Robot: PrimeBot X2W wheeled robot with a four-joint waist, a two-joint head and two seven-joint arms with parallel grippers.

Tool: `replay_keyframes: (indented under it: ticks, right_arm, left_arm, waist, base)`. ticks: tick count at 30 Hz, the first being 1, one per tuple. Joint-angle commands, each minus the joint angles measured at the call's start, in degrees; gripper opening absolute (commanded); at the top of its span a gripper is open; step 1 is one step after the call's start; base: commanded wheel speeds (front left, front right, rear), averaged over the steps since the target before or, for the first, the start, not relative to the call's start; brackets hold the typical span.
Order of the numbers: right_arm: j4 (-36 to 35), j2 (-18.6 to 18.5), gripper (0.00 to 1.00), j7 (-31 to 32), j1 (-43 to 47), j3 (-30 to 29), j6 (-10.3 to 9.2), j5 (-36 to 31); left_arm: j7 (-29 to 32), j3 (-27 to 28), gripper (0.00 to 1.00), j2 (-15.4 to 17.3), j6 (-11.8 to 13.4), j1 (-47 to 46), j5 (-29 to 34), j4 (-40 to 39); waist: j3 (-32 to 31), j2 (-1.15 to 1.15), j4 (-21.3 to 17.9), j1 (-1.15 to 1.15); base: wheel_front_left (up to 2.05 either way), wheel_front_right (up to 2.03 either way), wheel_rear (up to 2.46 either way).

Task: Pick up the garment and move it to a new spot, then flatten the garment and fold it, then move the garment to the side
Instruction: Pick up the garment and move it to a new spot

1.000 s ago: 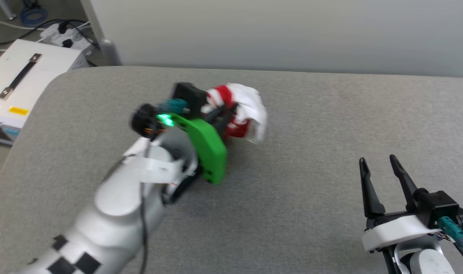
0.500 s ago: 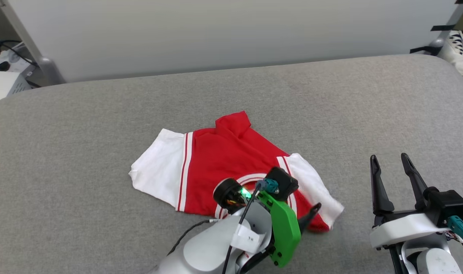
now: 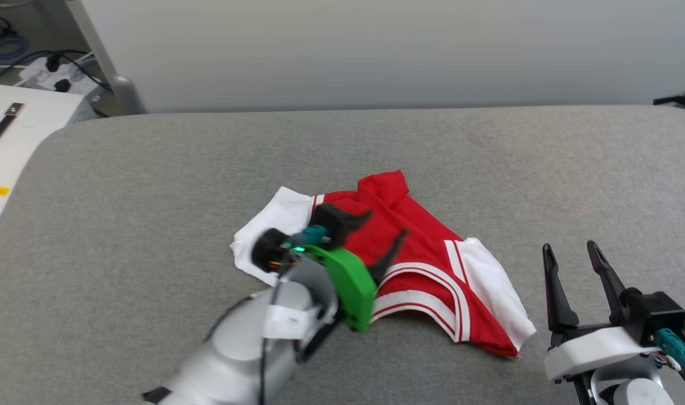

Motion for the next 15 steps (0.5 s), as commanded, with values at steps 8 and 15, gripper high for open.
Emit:
replay_keyframes:
  ticks: [8, 15]
  right_arm:
    - [0.5, -0.1, 1.0, -0.3, 3.1, -0.9, -0.04, -0.7]
    - [1.1, -0.1, 1.0, -0.3, 4.6, -1.1, -0.04, -0.9]
  left_arm:
    - [-4.7, 9.8, 1.0, 10.2, 4.1, 5.8, -1.8, -5.3]
    - [-4.9, 22.5, 1.0, 13.0, 6.7, 19.6, 1.8, -18.0]
  waist:
    - [-3.6, 0.0, 4.7, 0.0]
    - [-4.2, 0.0, 5.7, 0.0]
  base:
    - [0.0, 0.0, 0.0]
    - [0.0, 0.0, 0.0]
